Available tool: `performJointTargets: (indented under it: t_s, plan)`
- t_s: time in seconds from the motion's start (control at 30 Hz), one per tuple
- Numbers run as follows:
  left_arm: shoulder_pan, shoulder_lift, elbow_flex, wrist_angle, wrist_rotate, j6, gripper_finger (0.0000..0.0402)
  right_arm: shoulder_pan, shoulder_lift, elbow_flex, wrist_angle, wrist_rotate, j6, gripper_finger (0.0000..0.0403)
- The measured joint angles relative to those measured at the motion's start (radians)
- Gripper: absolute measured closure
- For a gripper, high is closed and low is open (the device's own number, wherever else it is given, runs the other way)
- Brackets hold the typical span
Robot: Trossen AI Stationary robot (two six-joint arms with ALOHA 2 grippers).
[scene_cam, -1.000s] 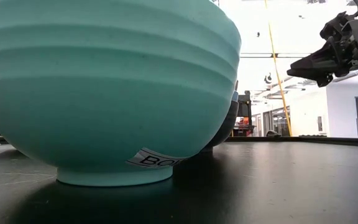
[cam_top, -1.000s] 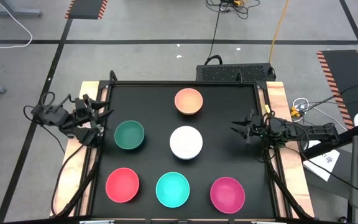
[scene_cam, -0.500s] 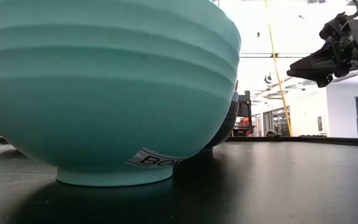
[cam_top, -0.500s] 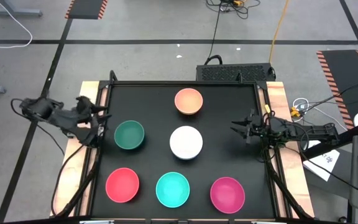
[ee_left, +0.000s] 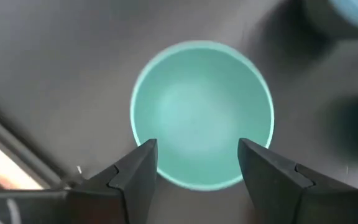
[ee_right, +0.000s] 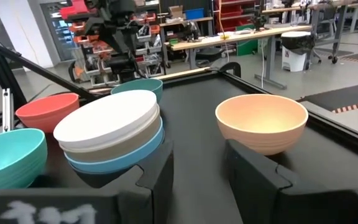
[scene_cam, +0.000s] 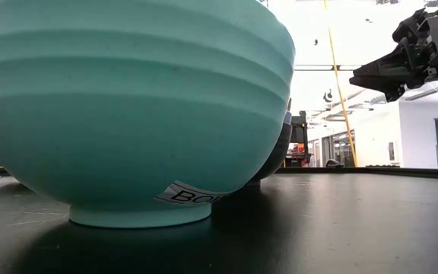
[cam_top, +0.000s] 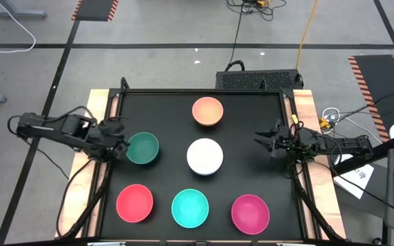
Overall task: Nest bowls inside each other
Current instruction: Stack the green bowl on the white bowl
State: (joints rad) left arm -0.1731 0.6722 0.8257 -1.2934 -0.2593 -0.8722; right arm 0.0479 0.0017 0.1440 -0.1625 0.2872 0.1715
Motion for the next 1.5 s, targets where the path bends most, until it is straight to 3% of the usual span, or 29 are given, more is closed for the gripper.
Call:
performJointTargets:
  t_s: [0.17,0.27,0.6,1.07,1.5]
  plan:
    - [0.069,0.107,-0.027,0.037,0.149,0.002,0.0176,0.0,0.0,0.0,-0.007,-0.003,0.006,0.0266]
    - [0.093,0.176,-0.037,0.03,0.177,-0.004,0.0176,0.0,0.0,0.0,-0.022,-0.004,0.006,0.0266]
    - [0.161,0.302,-0.037,0.018,0.206,-0.004,0.0176,0.0,0.0,0.0,-0.056,-0.032,0.03,0.0266]
    - [0.174,0.406,-0.037,-0.011,0.2,-0.081,0.0176,0.0,0.001,0.0,-0.06,-0.059,0.027,0.0266]
    - [0.174,0.474,-0.037,0.11,0.206,-0.072,0.0176,0.0,0.001,0.002,-0.079,-0.121,0.019,0.0266]
